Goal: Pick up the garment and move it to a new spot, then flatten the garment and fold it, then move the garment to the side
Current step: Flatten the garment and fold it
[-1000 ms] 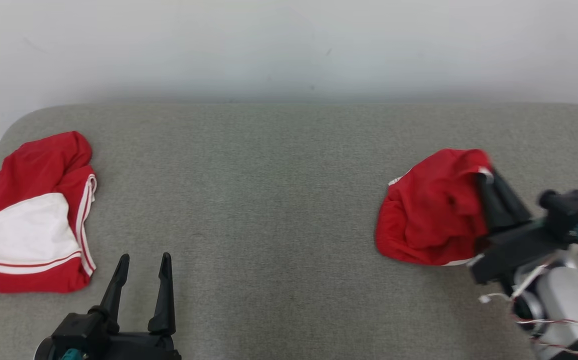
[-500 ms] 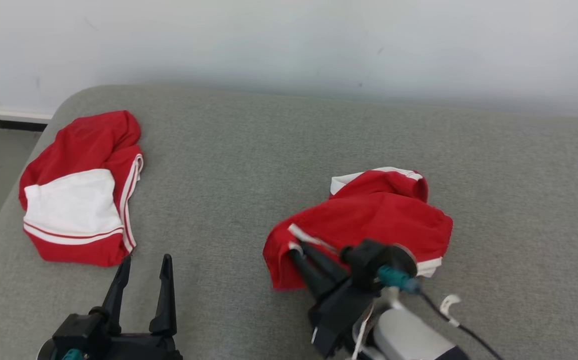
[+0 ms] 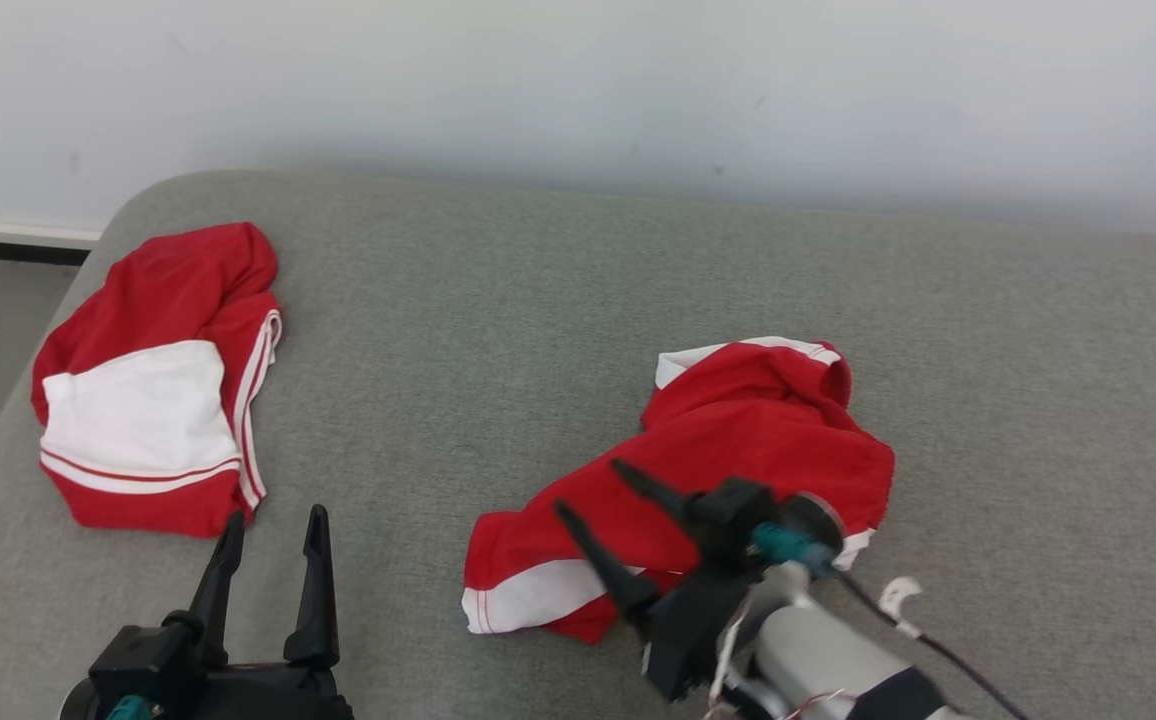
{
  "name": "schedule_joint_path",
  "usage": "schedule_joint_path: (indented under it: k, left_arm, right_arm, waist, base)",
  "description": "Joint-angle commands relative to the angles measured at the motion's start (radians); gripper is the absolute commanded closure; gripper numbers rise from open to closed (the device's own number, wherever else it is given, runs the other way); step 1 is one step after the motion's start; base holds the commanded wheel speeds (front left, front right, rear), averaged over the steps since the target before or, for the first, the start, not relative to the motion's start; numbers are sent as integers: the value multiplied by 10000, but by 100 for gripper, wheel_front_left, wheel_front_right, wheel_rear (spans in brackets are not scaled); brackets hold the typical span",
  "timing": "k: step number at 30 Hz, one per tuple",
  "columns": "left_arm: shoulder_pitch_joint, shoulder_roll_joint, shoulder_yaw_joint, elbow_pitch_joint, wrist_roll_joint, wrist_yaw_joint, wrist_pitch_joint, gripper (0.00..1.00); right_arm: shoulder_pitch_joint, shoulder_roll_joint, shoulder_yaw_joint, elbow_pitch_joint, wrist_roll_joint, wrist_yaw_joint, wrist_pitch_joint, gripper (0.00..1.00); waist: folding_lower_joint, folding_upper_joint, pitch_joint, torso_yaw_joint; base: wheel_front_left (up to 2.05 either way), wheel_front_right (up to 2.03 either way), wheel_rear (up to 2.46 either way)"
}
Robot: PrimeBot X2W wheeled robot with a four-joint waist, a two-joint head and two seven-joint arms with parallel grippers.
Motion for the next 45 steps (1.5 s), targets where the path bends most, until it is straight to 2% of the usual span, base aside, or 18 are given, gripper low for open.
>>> schedule_joint_path:
  k: [1,4,5,13,17,22,29,36,45]
  left_arm:
    - [47,1,107,33,115,-38,-9,0]
    - [32,2,203,23,155,-123,-9,0]
    - [32,2,203,23,155,-123,-9,0]
    - [188,4,445,-87,271,-171,-9,0]
    - [301,1,435,-226,384,-84,-9,0]
    - [410,1,448,-394,558,16,-9,0]
    - [381,1,528,-530,674,70,-9,0]
    - [220,1,419,-480,677,44,-9,0]
    - [107,1,167,-470,482,158,-9,0]
  right_arm:
    - [-61,-343,-403,-291,-17,-22,-59,0]
    - [323,-871,-1314,-988,-236,-22,-42,0]
    - [323,-871,-1314,-988,-236,-22,-42,0]
    - [2038,-1969,-4109,-2899,-940,-22,-42,0]
    - [3112,-2116,-5362,-3739,-1233,-22,-45,0]
    - [4369,-1895,-6408,-4443,-1432,-22,-44,0]
    - [5138,-1598,-6820,-4763,-1346,-22,-46,0]
    - [4606,-1802,-6342,-4502,-1310,-22,-46,0]
    - [3164,-2159,-5254,-2675,-720,-22,-16,0]
  waist:
    - [0,0,-107,-277]
    - [0,0,-165,-490]
    - [0,0,-165,-490]
    - [0,0,-300,-1014]
    - [0,0,-336,-1225]
    - [0,0,-355,-1412]
    - [0,0,-269,-1578]
    - [0,0,-207,-1412]
    - [0,0,65,-803]
  base:
    - [0,0,0]
    - [0,0,0]
    - [0,0,0]
    - [0,0,0]
    - [0,0,0]
    - [0,0,0]
    - [0,0,0]
    - [0,0,0]
    - [0,0,0]
